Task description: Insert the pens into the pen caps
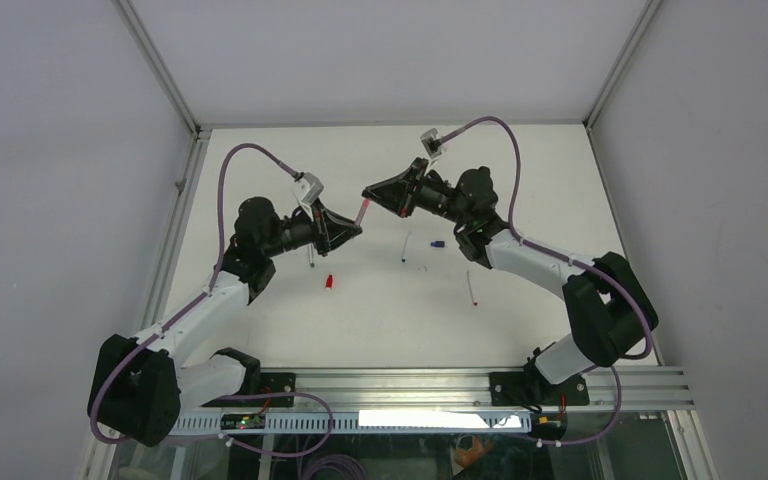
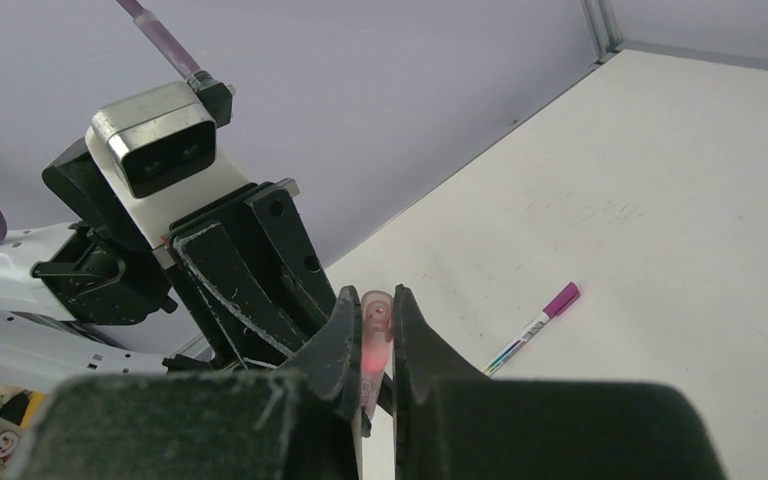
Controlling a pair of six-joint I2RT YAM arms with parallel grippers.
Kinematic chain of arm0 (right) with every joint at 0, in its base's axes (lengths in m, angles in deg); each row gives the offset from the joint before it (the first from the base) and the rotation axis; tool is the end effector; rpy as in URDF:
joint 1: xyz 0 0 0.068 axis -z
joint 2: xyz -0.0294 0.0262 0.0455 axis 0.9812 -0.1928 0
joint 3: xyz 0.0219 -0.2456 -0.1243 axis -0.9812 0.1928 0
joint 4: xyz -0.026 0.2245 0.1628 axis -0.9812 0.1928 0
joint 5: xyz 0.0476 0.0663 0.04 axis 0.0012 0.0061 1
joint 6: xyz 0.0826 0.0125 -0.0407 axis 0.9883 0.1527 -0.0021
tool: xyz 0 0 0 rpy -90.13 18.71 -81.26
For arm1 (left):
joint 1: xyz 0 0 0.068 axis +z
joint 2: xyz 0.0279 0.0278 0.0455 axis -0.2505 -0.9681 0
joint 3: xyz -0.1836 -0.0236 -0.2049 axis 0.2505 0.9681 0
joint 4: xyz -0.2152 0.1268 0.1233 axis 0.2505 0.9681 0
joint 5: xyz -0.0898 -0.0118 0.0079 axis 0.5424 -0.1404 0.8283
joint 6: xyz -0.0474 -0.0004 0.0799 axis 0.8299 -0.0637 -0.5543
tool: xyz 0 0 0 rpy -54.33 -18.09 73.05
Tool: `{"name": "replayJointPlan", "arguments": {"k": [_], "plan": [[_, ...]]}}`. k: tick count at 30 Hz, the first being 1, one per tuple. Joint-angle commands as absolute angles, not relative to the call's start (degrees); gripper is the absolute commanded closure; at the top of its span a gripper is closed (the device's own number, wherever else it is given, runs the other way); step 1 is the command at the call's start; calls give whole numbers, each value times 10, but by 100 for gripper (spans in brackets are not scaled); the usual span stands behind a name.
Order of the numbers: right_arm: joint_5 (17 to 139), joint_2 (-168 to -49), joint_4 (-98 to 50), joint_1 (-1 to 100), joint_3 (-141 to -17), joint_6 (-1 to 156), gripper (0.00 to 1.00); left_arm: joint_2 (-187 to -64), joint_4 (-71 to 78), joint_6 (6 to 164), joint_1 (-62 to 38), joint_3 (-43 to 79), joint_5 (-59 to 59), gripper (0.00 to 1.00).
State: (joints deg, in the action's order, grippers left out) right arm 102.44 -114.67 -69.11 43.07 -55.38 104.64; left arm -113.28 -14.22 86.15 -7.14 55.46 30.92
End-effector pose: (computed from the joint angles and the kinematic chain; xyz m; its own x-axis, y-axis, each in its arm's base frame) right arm 0.2970 0.2694 0.3023 -0.4006 0.2888 -0.8696 -0.8414 0.2598 0.4739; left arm 0.2559 -0.1586 0.2575 -0.3220 -0.0510 -0.9454 0.8177 0.4882 -0.3049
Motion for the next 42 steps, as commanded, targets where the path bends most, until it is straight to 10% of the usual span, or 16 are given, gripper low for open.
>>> {"name": "replayJointPlan", "arguments": {"k": [1, 21, 25, 28, 42], "plan": [[1044, -1169, -684, 414, -546, 1042, 100, -1131, -173, 824, -71, 480, 302, 100], [989, -1135, -661, 434, -581, 1012, 100, -1153, -137, 818, -71, 516, 268, 100], [835, -1017, -639, 471, -586, 953, 42, -1157, -108, 816, -72, 555, 230, 100], [699, -923, -601, 484, -562, 910, 19, -1179, -60, 809, -71, 553, 168, 100], [557, -806, -217, 488, -482, 947, 8, -1369, 192, 901, -82, 386, -159, 100]]}}
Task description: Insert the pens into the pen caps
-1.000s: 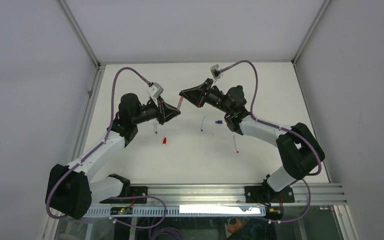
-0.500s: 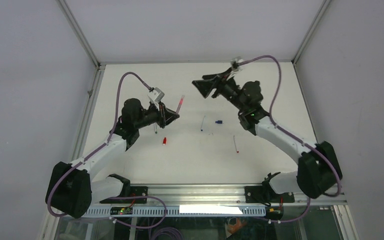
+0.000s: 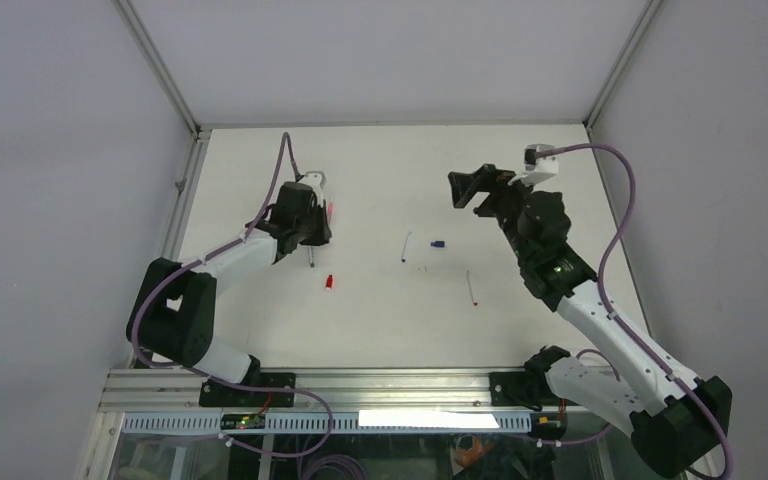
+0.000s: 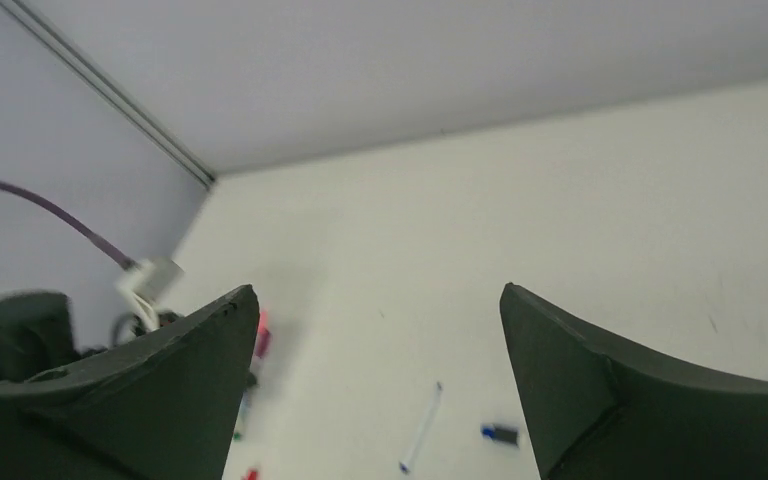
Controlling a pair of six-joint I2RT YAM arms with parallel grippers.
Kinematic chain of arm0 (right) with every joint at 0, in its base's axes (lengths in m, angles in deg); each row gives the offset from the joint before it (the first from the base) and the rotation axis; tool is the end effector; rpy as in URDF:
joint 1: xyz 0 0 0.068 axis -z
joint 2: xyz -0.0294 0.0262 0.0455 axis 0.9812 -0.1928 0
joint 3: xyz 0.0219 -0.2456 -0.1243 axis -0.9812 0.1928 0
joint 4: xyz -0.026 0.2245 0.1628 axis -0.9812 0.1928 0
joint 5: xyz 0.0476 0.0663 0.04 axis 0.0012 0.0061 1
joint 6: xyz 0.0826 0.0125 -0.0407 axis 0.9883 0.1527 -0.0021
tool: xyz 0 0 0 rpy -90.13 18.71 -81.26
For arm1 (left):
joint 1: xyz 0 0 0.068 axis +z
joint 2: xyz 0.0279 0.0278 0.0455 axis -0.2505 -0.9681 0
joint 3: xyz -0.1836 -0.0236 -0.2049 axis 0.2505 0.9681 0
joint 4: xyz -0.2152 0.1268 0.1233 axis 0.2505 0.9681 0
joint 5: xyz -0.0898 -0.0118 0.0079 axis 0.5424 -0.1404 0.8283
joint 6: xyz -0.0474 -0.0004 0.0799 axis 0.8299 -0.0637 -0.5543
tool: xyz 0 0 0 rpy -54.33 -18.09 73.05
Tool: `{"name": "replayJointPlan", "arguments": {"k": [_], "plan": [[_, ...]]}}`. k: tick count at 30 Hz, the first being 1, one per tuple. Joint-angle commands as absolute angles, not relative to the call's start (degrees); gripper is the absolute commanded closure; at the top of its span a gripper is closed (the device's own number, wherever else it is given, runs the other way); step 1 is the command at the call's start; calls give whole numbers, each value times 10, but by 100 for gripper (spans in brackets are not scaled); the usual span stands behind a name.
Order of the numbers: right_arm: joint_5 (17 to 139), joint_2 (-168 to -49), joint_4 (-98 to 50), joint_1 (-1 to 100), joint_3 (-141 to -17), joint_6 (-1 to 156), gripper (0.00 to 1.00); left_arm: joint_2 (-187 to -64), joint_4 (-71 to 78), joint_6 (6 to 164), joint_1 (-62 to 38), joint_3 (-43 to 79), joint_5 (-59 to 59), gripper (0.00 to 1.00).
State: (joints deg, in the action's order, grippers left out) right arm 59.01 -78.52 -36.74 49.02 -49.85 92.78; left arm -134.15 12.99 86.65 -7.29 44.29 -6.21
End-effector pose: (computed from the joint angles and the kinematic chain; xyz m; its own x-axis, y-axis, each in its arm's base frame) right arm 0.2446 0.1218 0.3812 -0.0122 0.4137 -0.9103 -0.3435 0.8533 0.3924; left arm 0.3205 -0.1317 0.1504 -0.7340 0.0532 -0.6770 0.2381 0.9538 -0.1832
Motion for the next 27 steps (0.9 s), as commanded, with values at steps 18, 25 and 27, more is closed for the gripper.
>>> {"name": "replayJointPlan", "arguments": {"k": [18, 25, 27], "plan": [[519, -829, -126, 488, -443, 957, 8, -1474, 308, 949, -108, 313, -224, 100], [495, -842, -113, 487, -441, 963, 8, -1477, 309, 955, -108, 323, -215, 79], [485, -849, -98, 487, -443, 970, 8, -1472, 310, 952, -108, 324, -213, 74]]}}
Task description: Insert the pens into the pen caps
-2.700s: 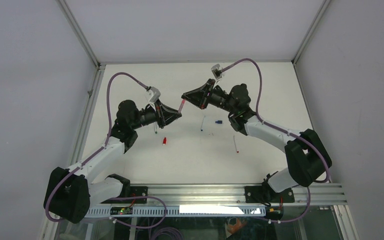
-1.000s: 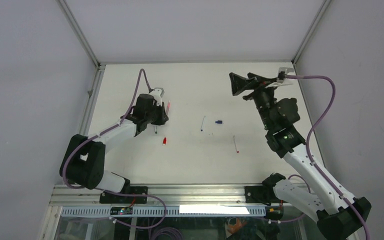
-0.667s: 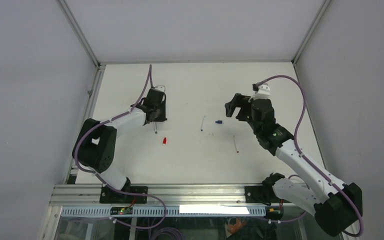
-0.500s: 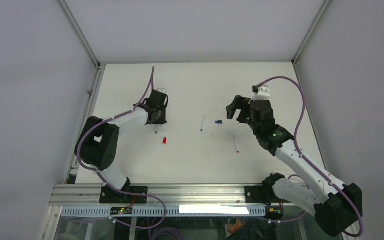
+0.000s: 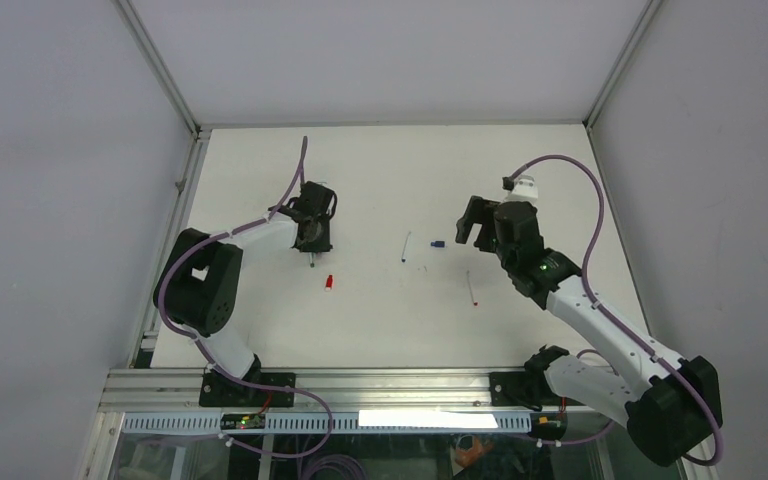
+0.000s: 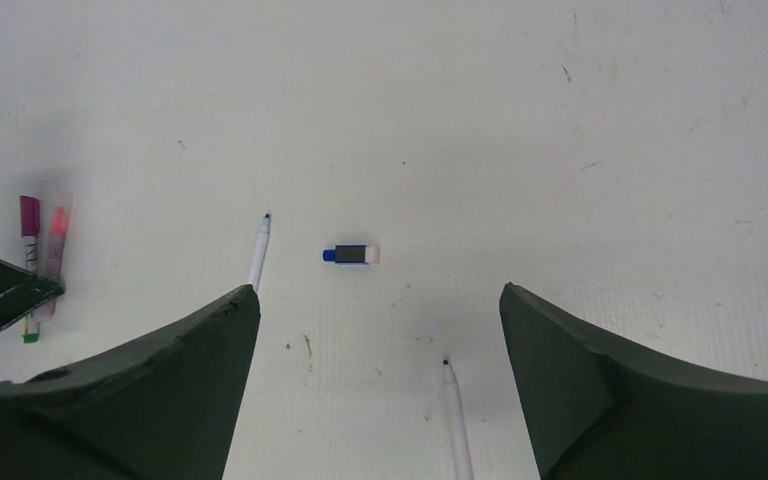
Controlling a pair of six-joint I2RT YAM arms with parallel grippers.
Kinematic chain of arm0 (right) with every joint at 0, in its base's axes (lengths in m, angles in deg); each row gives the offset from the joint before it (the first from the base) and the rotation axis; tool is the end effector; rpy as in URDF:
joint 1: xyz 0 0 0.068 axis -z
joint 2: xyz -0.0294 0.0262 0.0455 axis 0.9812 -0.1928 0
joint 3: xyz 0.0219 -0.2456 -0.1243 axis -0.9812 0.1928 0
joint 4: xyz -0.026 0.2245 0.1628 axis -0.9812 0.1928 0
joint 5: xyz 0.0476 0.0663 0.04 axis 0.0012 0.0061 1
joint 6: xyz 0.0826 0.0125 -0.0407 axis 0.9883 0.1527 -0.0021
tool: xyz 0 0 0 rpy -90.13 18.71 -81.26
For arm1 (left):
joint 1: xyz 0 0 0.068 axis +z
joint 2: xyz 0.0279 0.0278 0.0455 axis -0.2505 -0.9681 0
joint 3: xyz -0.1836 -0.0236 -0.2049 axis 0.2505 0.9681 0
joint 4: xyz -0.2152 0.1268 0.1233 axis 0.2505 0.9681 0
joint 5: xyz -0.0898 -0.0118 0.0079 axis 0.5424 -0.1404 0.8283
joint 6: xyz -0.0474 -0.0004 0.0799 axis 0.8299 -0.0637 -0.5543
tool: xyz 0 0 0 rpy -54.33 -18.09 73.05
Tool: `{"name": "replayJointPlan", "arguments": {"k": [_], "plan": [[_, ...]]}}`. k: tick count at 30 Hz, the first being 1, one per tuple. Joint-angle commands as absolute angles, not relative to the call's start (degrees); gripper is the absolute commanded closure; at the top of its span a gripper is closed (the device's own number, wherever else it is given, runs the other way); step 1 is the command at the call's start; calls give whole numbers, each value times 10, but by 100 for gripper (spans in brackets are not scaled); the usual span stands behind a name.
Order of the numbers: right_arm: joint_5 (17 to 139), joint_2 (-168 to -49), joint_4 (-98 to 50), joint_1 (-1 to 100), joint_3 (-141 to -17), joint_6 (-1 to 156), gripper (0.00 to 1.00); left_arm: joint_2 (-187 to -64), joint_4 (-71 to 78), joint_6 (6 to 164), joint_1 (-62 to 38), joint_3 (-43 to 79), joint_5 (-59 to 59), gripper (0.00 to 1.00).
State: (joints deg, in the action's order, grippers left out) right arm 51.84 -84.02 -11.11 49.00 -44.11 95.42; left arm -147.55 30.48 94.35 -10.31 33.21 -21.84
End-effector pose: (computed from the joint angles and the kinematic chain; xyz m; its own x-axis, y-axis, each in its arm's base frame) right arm 0.2518 0.1143 0.2480 -0.4822 0.1765 -0.8581 -0.0398 0.9741 0.2227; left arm 0.3334 -0.1328 0.1110 -0.8846 0.0320 -0.4652 0.0095 0.9987 0.0506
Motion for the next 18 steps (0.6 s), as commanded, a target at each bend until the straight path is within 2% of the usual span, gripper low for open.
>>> {"name": "replayJointPlan", "arguments": {"k": [1, 12, 18], "plan": [[482, -853, -90, 487, -444, 973, 8, -1468, 310, 950, -108, 323, -213, 73], [500, -947, -16, 487, -475, 1001, 10, -1374, 319, 934, -108, 325, -208, 60], [516, -1038, 37, 474, -541, 1012, 23, -1311, 302, 924, -108, 357, -227, 58]]}}
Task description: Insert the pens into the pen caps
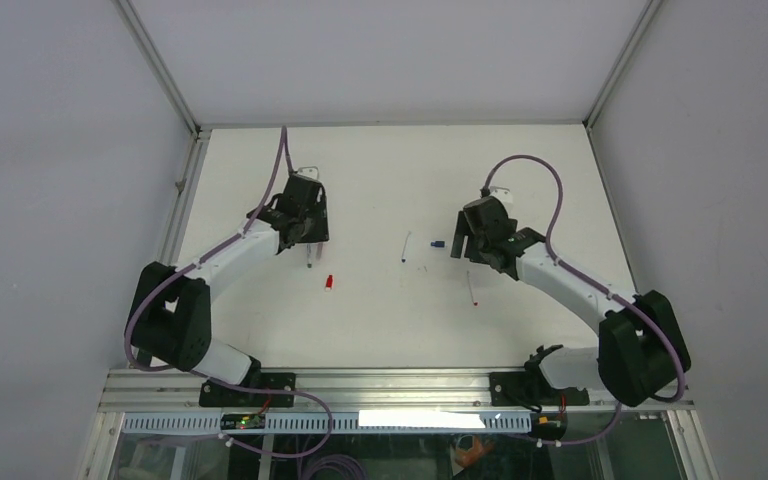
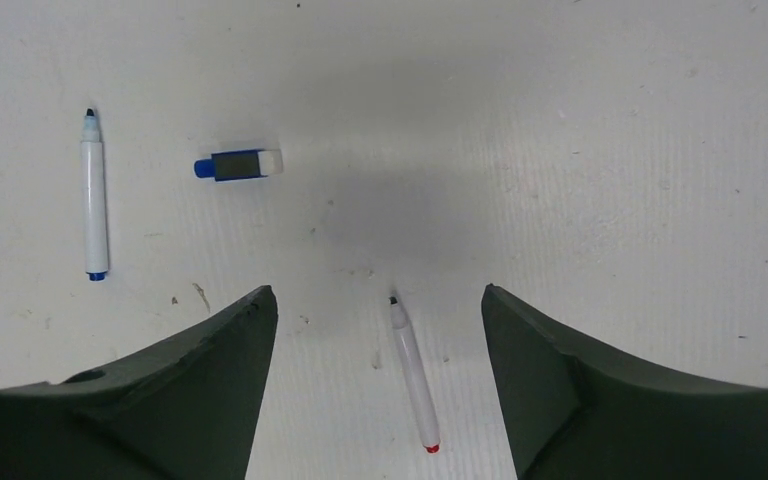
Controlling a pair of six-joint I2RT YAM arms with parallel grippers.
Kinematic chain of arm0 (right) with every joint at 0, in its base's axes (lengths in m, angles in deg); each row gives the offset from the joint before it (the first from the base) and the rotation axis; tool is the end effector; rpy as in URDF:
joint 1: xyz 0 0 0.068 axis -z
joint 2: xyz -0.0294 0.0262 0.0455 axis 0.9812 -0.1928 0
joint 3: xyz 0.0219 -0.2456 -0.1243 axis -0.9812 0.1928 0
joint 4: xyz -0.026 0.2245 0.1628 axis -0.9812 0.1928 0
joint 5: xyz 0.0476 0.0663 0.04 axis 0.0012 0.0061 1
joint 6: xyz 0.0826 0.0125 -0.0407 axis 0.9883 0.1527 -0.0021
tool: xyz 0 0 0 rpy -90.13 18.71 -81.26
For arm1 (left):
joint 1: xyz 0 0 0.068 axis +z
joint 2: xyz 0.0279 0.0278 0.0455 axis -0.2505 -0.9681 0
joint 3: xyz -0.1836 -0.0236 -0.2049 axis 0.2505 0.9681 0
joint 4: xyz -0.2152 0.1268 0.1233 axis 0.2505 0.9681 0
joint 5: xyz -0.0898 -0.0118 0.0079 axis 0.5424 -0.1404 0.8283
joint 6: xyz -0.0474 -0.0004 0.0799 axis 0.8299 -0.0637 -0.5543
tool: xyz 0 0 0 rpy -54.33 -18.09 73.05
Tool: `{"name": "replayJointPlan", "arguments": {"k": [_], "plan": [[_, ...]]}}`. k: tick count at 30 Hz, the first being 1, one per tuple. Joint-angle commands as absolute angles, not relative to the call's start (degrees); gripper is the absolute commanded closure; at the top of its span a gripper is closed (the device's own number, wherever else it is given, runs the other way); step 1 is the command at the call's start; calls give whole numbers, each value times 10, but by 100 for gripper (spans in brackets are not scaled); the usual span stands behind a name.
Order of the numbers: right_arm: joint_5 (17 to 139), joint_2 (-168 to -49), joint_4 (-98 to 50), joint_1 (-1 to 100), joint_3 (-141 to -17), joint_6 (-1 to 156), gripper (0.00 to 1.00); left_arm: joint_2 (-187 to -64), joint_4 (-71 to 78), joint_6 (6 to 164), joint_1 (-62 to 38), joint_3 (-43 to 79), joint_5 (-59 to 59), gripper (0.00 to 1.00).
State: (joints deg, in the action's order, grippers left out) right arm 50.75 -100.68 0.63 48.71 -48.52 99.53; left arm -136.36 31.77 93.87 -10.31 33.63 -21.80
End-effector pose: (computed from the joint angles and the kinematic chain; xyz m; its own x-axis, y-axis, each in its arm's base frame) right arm 0.2682 0.1238 0.1767 -0.7522 0.0847 -0.6535 0.0653 0.9964 0.0541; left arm 0.3240 -0.1286 0.1722 -0.8050 0.0035 -0.5932 0.0142 0.9998 -0.0133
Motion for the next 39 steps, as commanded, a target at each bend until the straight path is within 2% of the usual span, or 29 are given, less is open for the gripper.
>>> {"name": "replayJointPlan", "arguments": {"k": [1, 2, 3, 4, 10, 15, 26, 31, 39], "plan": [[516, -1047, 46, 471, -551, 1014, 25, -1301, 293, 922, -108, 363, -227, 56], [515, -1062, 53, 465, -559, 1016, 25, -1279, 279, 918, -108, 378, -226, 33], [512, -1073, 61, 461, -568, 1019, 26, -1262, 268, 915, -108, 392, -226, 27], [512, -1084, 65, 456, -575, 1020, 25, -1246, 256, 915, -108, 402, -227, 25], [531, -1146, 42, 442, -632, 1024, 23, -1198, 234, 909, -108, 436, -230, 24], [559, -1228, 25, 442, -717, 1019, 25, -1191, 234, 905, -107, 445, -234, 24], [629, -1366, 58, 422, -858, 1013, 55, -1170, 233, 897, -107, 469, -246, 24], [640, -1396, 74, 415, -884, 1015, 61, -1160, 233, 894, -107, 477, -254, 24], [624, -1418, 107, 408, -905, 1011, 62, -1154, 227, 894, -106, 490, -254, 24]]}}
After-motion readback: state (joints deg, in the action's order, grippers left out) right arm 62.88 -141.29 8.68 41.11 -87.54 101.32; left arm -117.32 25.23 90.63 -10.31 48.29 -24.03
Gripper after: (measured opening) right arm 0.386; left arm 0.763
